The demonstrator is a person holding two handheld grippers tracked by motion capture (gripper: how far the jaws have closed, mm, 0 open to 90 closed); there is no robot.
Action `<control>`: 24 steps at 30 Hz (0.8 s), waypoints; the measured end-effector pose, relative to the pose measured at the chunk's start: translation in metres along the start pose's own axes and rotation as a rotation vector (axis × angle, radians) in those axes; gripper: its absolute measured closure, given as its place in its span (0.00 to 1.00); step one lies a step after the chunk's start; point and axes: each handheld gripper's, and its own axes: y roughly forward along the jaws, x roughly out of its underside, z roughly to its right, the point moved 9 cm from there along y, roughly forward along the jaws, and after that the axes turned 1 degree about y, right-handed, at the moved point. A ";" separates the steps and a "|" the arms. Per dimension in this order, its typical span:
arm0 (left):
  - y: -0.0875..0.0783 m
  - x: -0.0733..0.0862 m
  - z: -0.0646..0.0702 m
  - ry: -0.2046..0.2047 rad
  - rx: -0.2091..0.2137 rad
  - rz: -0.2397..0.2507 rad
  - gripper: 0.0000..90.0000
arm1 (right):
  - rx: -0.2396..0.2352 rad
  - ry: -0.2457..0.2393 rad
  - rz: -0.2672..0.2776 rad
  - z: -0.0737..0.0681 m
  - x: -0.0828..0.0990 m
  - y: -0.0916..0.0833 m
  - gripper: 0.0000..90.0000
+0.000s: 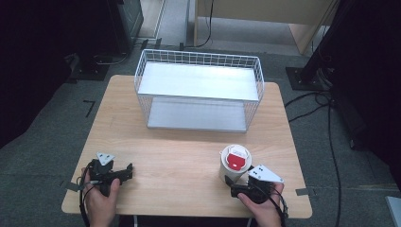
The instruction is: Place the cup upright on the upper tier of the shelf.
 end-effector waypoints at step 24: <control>0.000 0.000 0.000 0.003 0.003 0.001 0.00 | 0.063 0.058 0.144 -0.007 -0.019 0.009 0.11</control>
